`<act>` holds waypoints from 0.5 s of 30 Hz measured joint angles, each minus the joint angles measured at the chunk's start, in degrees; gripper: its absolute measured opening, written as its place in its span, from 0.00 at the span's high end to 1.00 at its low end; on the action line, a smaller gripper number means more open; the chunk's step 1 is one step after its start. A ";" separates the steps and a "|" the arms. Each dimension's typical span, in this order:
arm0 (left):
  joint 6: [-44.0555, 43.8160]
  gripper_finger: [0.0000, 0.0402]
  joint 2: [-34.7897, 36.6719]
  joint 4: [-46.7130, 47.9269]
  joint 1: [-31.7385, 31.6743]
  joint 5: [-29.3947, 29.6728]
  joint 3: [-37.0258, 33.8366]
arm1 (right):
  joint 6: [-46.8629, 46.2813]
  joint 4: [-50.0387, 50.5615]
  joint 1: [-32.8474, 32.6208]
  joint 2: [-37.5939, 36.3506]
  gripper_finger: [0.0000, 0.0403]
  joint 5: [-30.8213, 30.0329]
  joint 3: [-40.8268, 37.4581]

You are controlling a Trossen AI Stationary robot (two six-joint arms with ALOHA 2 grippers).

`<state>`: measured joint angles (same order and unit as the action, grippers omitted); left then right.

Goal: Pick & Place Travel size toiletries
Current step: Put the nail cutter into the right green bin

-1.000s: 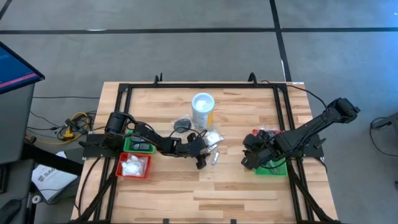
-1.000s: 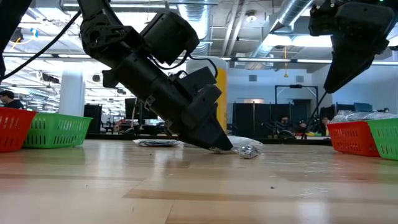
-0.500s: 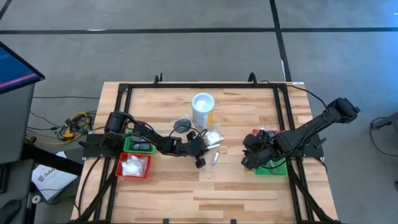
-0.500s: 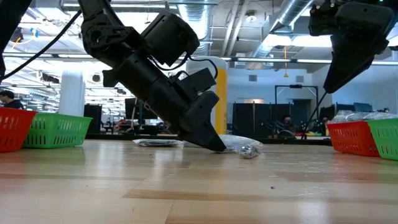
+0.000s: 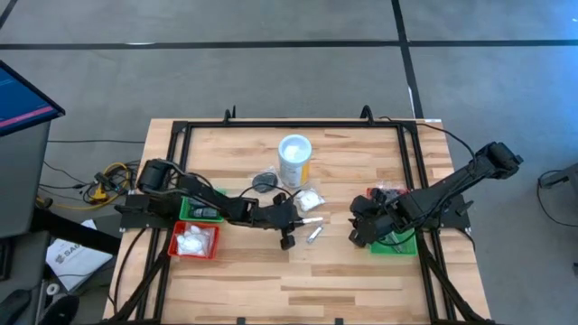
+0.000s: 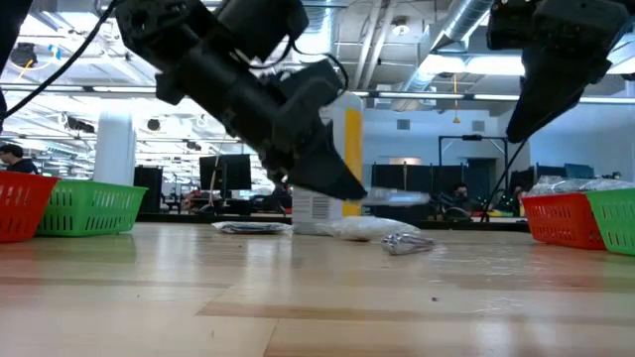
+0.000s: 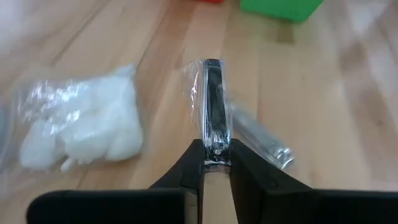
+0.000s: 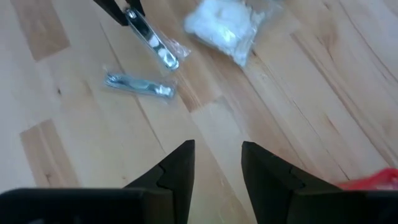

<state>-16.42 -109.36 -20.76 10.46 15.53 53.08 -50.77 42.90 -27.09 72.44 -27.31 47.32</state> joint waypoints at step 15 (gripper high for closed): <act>5.40 0.89 4.33 -0.76 -0.66 -4.93 2.05 | 5.68 -4.49 2.52 0.00 0.69 0.36 -0.01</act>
<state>-11.01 -105.03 -21.52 9.80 10.60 55.13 -45.10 38.41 -24.58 72.44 -26.95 47.31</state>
